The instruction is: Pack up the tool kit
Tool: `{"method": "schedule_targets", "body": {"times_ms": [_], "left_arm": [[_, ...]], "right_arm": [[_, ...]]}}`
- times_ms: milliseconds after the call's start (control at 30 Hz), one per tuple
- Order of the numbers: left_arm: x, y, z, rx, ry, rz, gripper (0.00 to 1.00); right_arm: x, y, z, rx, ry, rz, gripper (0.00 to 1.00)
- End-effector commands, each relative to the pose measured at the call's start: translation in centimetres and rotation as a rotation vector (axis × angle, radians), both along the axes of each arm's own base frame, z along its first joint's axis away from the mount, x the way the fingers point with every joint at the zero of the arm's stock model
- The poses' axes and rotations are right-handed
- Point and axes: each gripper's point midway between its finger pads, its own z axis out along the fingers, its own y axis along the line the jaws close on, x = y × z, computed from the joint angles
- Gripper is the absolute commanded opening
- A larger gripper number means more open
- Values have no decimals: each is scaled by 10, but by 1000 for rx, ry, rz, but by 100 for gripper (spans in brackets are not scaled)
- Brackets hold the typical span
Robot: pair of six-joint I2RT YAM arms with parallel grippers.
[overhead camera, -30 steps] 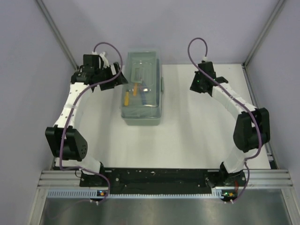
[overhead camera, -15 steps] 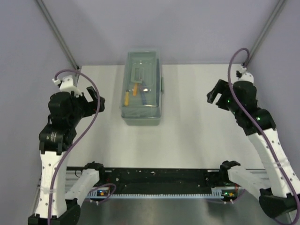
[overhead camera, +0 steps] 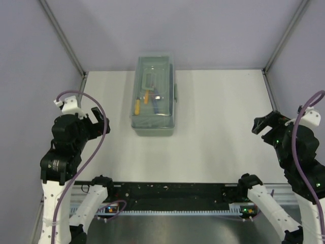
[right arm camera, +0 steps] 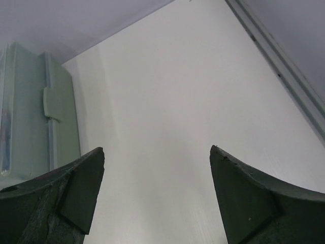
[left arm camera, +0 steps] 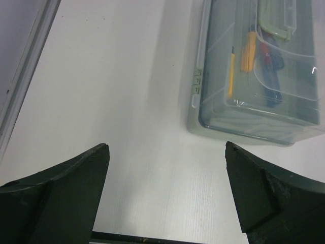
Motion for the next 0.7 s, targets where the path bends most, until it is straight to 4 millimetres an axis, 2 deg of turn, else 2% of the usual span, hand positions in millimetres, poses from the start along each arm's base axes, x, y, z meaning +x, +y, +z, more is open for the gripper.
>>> {"method": "schedule_targets", "body": {"times_ms": [0,167,500,667], "left_arm": [[3,1,3,7,-22,8,99],[7,5,0,21,-3,34,99],[16,-5,5,12,-17,-21,99],[15,-3,12,7,-34,-4,99]], "right_arm": [[-23,-32,9,-31,-23,-150,83],[-26,-33,8,-40,-16,-146,82],[-21,-31,3,-41,5,-141,83],[-18,-29,1,-37,16,-139,83]]}}
